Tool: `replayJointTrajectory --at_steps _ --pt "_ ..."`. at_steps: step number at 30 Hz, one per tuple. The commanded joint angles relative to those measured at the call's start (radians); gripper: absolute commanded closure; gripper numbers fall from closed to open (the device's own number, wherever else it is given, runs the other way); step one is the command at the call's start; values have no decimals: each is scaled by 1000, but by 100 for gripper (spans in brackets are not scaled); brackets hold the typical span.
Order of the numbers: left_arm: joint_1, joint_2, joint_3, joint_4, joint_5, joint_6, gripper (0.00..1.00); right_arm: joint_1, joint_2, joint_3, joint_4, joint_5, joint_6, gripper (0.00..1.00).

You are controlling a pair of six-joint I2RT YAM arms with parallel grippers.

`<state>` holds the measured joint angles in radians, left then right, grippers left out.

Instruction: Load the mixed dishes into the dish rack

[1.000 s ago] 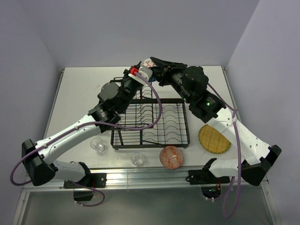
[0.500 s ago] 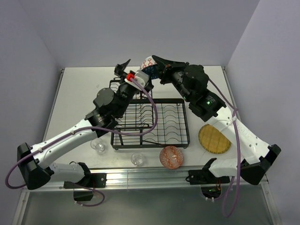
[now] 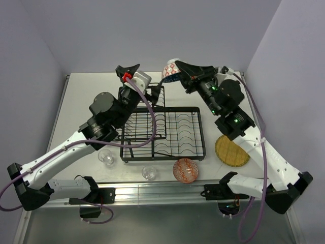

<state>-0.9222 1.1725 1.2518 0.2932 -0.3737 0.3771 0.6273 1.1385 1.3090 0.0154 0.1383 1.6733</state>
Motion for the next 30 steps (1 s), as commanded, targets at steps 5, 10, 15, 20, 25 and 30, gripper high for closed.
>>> replayJointTrajectory --at_steps 5,10,15,20,25,30 --pt "59 -142 271 -49 -252 -159 2 -205 -209 -273 155 -21 -254 100" --pt "59 -186 287 -91 -266 -195 2 -253 -163 -367 238 -45 -273 100" --pt "59 -201 307 -152 -284 -214 3 -262 -92 -433 339 -66 -268 100" --pt "59 -226 305 -207 -278 -297 3 -287 19 -493 458 -114 -300 100" --pt "59 -254 293 -273 -251 -413 2 -287 141 -565 615 -132 -319 100" --pt "59 -258 301 -341 -257 -419 2 -276 246 -591 719 -155 -319 100"
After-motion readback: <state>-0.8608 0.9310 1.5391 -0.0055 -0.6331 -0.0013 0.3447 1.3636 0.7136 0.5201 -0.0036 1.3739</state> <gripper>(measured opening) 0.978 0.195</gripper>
